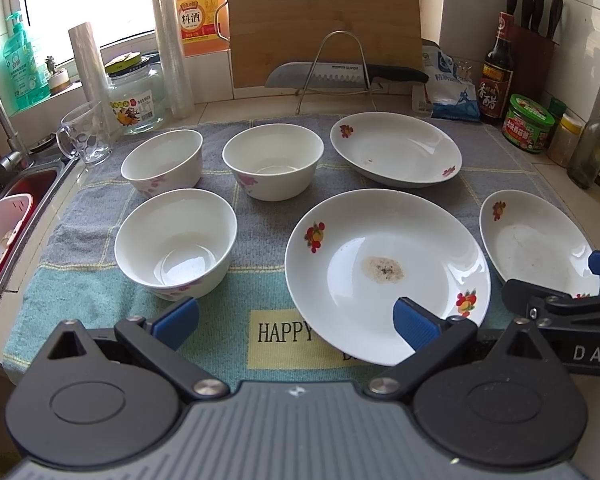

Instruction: Organize plates and bowls

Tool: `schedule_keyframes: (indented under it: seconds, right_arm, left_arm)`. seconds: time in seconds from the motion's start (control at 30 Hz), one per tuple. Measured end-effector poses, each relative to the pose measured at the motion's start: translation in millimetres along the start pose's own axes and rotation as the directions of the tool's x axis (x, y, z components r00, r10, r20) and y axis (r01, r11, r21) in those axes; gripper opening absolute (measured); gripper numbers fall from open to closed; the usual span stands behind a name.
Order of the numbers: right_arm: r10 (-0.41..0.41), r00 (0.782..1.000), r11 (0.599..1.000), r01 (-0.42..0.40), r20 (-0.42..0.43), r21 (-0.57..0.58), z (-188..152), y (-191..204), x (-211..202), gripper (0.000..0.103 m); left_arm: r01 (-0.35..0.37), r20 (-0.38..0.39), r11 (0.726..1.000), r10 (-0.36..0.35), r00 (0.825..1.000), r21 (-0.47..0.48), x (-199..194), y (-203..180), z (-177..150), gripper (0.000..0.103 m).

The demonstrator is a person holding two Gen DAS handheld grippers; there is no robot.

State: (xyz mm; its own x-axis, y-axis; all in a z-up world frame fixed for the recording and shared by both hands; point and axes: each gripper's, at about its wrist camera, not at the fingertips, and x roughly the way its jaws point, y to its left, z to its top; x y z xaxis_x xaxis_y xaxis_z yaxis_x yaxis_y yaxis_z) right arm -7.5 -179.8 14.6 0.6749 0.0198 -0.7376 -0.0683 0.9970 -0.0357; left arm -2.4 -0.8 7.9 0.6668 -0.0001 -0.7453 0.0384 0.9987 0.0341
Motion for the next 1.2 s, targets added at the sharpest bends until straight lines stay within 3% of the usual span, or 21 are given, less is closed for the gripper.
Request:
schedule_keyframes:
  seconds: [1.2]
  right_arm:
    - [0.000,1.000,1.000,0.000,-0.001,-0.003,2.1,-0.8,0.7,0.103]
  left_arm:
    - [0.000,-0.002,1.000,0.000,1.000,0.009,2.0,-1.3,2.9,0.102]
